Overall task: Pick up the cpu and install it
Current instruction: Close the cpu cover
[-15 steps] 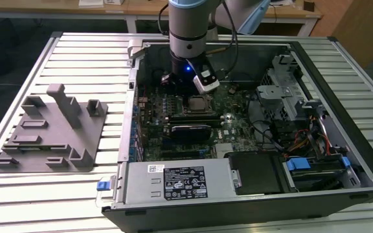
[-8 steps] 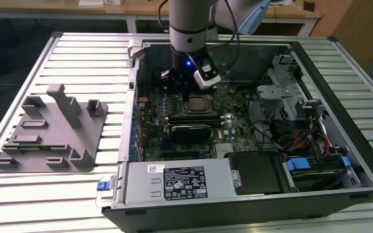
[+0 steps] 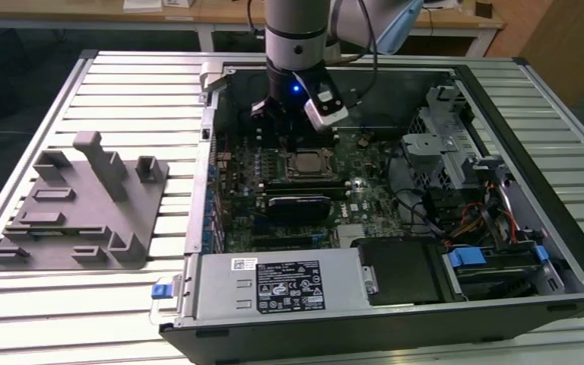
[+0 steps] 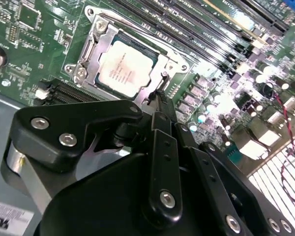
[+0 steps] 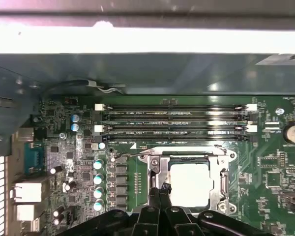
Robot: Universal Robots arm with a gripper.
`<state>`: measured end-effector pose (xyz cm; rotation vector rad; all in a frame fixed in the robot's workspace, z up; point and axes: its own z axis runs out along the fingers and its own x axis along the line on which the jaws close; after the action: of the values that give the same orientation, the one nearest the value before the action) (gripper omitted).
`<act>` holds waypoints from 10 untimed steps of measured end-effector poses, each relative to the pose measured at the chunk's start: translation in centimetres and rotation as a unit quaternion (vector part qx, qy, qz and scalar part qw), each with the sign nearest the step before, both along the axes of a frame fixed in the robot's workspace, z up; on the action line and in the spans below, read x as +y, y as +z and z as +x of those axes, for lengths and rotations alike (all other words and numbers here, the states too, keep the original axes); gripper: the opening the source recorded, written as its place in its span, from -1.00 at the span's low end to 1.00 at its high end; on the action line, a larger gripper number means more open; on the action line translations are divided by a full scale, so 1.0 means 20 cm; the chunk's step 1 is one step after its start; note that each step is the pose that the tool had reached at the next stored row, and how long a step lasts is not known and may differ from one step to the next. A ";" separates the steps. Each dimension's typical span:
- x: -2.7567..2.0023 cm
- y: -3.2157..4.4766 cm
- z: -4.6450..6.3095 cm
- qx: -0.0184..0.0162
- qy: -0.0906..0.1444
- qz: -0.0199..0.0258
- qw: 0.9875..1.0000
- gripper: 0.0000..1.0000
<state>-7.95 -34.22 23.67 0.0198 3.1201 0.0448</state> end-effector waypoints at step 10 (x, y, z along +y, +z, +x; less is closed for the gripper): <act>0.000 0.045 0.00 0.000 0.000 0.000 1.000 -0.79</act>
<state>-7.92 -34.22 24.57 0.0195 3.1200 0.0451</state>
